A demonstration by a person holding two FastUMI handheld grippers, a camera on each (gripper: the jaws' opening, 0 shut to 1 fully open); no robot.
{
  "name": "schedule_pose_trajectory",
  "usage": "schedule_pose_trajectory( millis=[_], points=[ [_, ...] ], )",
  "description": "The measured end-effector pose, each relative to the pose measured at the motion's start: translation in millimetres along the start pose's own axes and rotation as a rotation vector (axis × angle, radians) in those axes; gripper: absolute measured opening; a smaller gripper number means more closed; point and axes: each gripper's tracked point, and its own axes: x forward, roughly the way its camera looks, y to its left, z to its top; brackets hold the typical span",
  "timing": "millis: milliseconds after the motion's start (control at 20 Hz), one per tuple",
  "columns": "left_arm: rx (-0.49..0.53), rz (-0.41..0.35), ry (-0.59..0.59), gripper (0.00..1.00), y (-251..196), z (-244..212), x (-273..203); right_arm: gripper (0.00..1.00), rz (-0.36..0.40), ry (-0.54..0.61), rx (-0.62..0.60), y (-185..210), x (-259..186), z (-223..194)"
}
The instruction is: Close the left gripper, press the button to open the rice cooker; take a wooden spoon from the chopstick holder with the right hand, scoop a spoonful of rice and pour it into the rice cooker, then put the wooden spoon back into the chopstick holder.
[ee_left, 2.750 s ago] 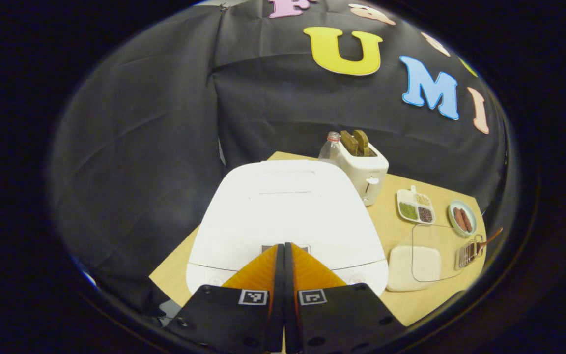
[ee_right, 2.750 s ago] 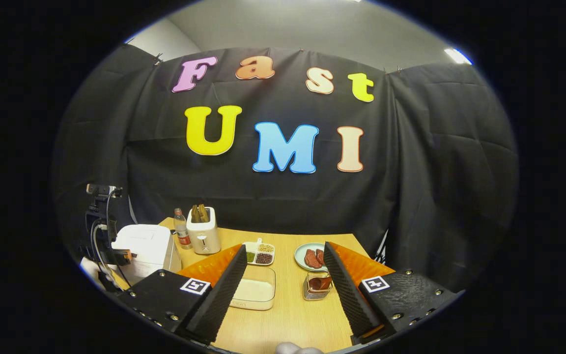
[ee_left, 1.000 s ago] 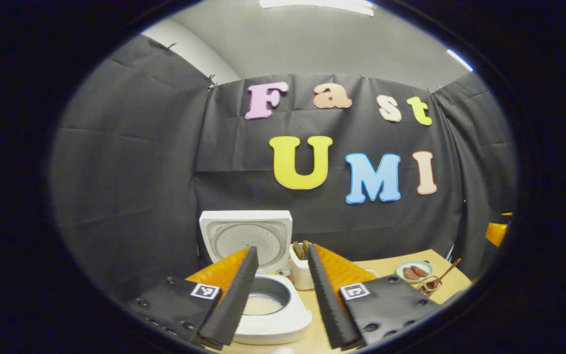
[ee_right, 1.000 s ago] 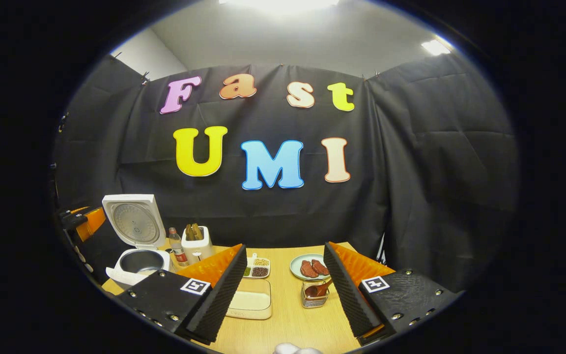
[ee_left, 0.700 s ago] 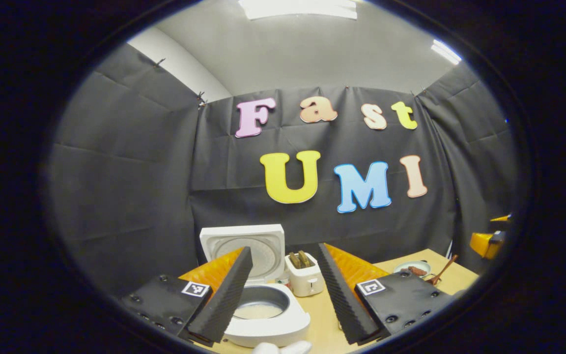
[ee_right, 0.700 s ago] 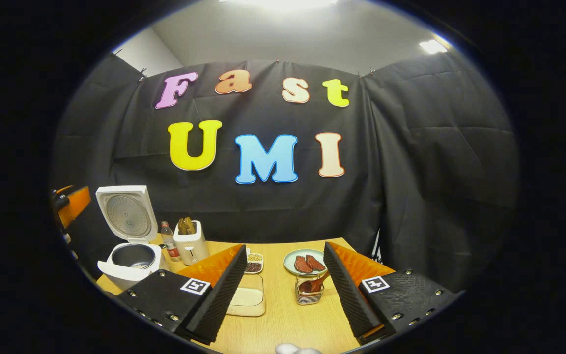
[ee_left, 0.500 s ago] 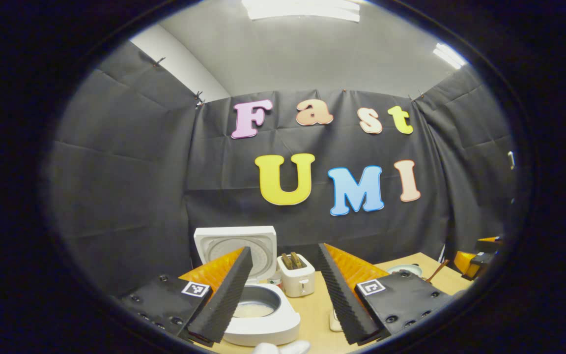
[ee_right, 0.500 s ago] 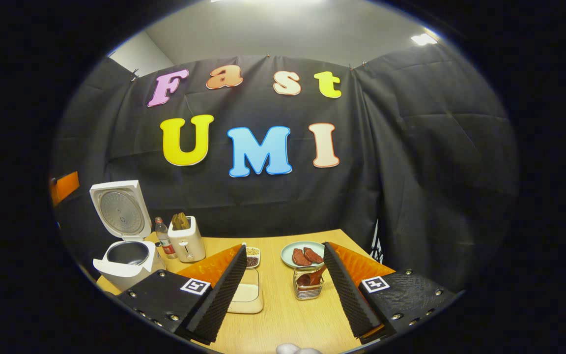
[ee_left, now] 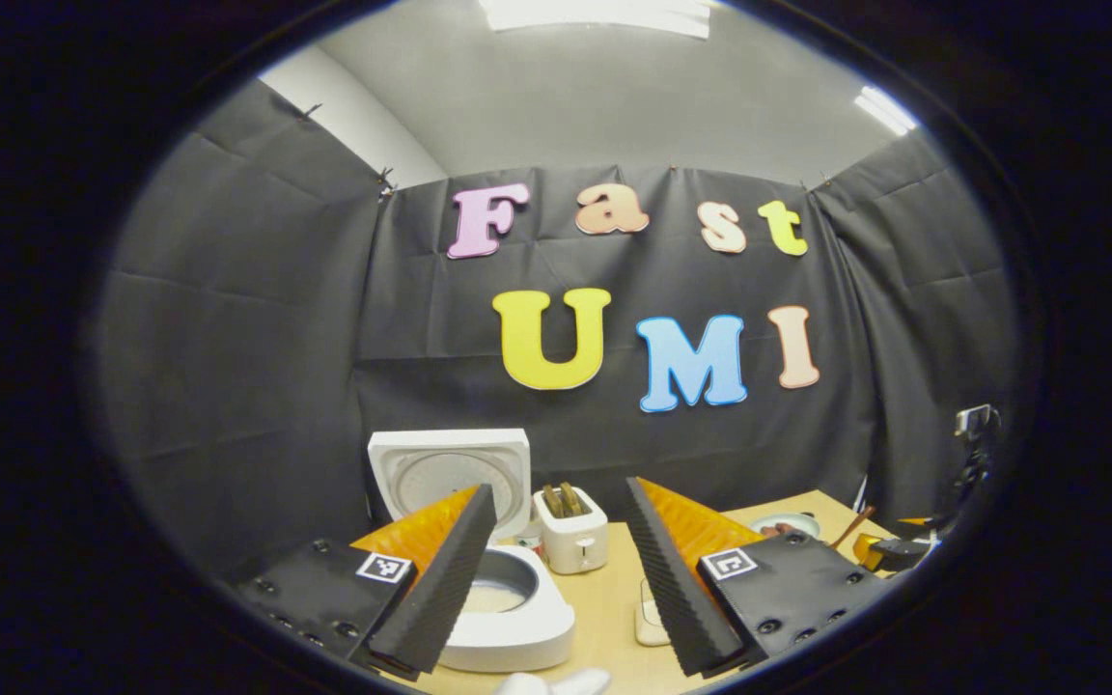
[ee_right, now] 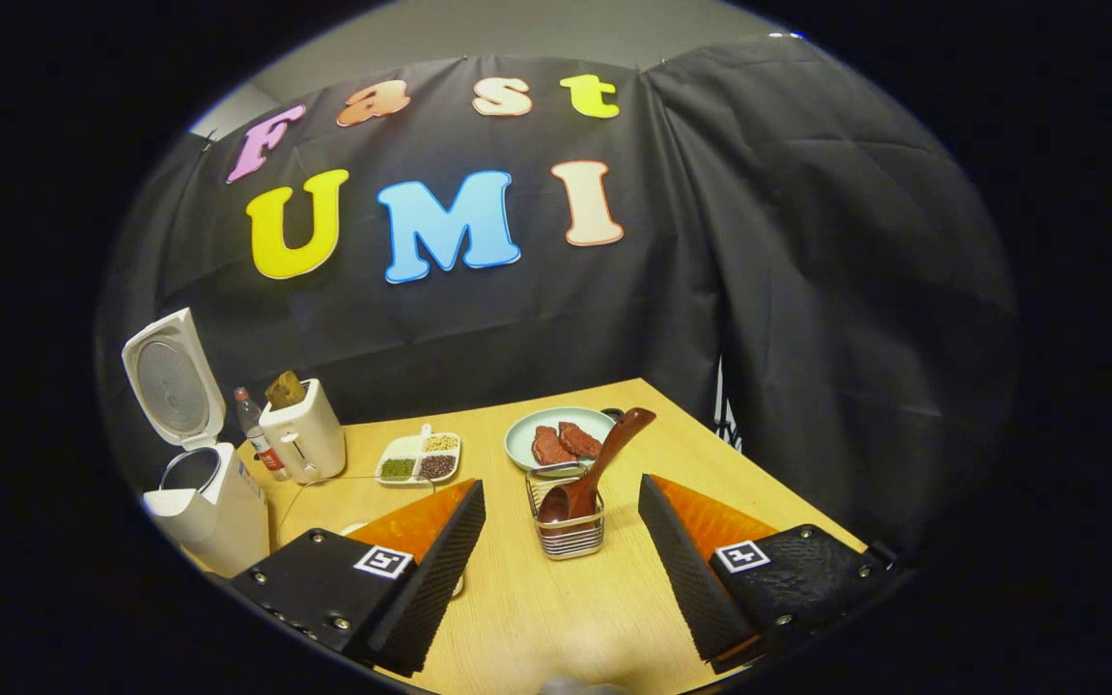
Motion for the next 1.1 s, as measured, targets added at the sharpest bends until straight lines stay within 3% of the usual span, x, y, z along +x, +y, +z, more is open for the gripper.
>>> schedule_pose_trajectory(
  millis=[600,900,1100],
  points=[
    [0.013,0.082,0.066,0.93,-6.2,-17.0,7.3,0.98,-0.03,0.065,0.072,-34.3,142.1,-21.3],
    [0.024,0.133,0.105,0.94,-0.4,-23.2,15.2,0.98,-0.026,0.089,0.133,-37.5,176.4,-22.4],
    [0.016,0.141,0.114,0.93,-1.0,-25.7,21.1,0.96,0.039,0.127,0.166,-30.5,187.3,-26.1]
  ],
)
